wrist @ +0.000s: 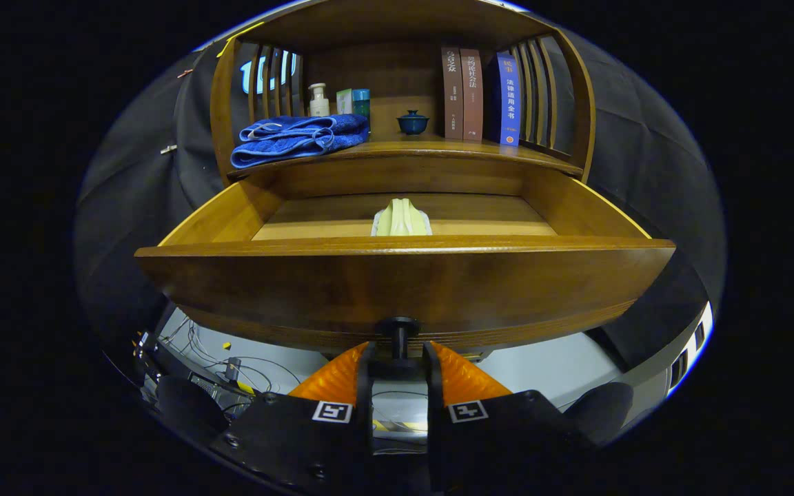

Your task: Pull open the drawer, take out the items inside it, and place them on the countertop above the cabinet.

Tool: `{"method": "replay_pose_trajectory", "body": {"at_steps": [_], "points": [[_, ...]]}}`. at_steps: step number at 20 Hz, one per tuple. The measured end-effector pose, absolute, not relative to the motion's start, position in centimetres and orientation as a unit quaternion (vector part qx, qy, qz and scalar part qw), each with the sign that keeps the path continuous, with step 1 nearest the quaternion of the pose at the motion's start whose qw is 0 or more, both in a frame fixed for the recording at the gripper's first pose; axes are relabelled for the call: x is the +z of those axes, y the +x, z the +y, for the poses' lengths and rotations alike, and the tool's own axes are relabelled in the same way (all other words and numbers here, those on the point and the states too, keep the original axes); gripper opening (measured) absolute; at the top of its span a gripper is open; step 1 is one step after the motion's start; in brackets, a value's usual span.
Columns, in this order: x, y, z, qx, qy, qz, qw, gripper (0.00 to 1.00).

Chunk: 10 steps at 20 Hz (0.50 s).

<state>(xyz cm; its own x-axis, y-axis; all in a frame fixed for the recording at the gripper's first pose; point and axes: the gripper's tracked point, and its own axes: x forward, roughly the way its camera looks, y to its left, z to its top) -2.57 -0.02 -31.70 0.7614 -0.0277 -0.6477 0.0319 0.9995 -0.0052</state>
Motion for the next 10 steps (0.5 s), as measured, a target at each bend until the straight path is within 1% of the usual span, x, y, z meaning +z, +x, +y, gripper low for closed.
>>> {"method": "replay_pose_trajectory", "body": {"at_steps": [3,5,9,10], "points": [[-31.7,-2.6,0.0,-0.017,-0.001,0.348,0.937,0.39],[-31.4,-2.7,0.0,-0.018,0.007,0.348,0.937,0.44],[-29.0,-3.1,-0.9,-0.041,0.01,0.329,0.943,0.89],[-27.0,-3.8,-0.6,-0.041,0.008,0.323,0.946,1.0]]}}
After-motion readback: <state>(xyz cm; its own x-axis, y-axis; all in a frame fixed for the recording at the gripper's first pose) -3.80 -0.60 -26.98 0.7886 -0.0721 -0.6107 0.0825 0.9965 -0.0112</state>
